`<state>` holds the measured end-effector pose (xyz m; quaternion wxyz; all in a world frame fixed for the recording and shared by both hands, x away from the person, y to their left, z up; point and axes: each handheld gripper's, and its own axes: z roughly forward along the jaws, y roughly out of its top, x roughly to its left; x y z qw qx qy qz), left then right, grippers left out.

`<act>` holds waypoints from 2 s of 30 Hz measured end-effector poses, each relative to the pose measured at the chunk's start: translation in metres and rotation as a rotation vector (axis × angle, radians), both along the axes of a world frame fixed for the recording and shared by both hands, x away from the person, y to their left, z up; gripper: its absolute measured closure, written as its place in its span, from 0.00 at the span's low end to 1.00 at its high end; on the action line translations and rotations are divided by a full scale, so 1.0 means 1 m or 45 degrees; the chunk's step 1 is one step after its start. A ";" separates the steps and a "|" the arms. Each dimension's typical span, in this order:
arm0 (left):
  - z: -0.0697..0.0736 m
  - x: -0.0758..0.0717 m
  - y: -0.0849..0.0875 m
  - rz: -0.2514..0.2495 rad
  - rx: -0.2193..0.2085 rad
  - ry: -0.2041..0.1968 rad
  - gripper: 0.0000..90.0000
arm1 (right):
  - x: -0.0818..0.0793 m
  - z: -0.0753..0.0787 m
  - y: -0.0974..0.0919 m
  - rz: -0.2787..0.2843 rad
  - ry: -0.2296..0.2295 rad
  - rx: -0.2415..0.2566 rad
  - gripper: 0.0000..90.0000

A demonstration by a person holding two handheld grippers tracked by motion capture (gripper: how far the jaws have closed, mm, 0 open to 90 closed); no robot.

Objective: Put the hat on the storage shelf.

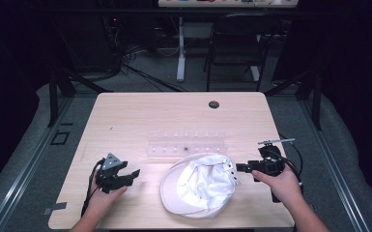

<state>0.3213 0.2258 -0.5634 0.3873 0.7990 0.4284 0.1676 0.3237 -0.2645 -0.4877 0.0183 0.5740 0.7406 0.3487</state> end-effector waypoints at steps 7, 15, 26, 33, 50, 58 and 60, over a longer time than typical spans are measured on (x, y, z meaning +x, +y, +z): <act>0.000 0.000 0.001 -0.005 0.003 0.000 0.41 | 0.010 0.007 0.013 0.060 0.071 0.015 0.43; 0.000 0.000 0.000 -0.005 0.001 0.003 0.41 | 0.021 0.003 0.026 0.109 0.166 0.012 0.43; 0.000 0.000 0.000 -0.005 0.004 0.005 0.41 | 0.031 -0.016 0.034 0.118 0.251 0.011 0.43; 0.000 0.000 0.000 -0.004 0.000 -0.005 0.41 | 0.031 -0.027 0.038 0.099 0.333 0.067 0.44; 0.000 0.000 0.000 0.001 0.000 -0.005 0.41 | 0.030 -0.013 0.033 0.143 0.368 0.191 0.51; 0.000 0.000 0.000 0.002 0.000 -0.005 0.41 | 0.028 -0.002 0.032 0.171 0.391 0.200 0.64; 0.000 0.000 0.000 0.001 0.000 -0.005 0.41 | 0.027 -0.001 0.034 0.144 0.406 0.194 0.69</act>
